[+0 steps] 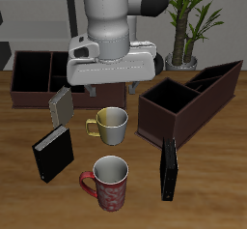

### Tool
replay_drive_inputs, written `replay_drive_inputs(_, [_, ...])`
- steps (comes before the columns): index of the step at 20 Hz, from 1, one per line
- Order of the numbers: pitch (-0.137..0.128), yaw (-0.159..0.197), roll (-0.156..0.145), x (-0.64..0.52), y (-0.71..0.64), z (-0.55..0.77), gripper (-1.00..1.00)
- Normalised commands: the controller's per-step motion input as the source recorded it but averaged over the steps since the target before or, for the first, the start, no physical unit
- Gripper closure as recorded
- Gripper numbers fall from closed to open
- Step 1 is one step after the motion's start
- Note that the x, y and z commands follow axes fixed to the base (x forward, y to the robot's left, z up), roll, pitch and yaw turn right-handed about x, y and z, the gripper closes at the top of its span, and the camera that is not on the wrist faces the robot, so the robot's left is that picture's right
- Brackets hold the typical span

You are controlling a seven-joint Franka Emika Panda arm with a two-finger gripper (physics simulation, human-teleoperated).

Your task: Place the red mug into the back desk caddy's right compartment

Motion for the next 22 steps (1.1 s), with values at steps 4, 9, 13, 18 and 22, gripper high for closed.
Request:
replay_drive_inputs(4, [0.002, 0.018, 0.001, 0.29, 0.15, -0.22, -1.00])
replay_drive_inputs(9, [0.001, -0.005, -0.013, 0.21, 0.00, -0.20, -1.00])
replay_drive_inputs(13, [-0.027, 0.006, -0.024, 0.15, -0.06, -0.17, -1.00])
replay_drive_inputs(18, [-0.014, 0.021, -0.008, 0.13, 0.03, -0.20, -1.00])
replay_drive_inputs(22, [0.015, 0.043, 0.010, 0.08, 0.12, -0.26, -1.00])
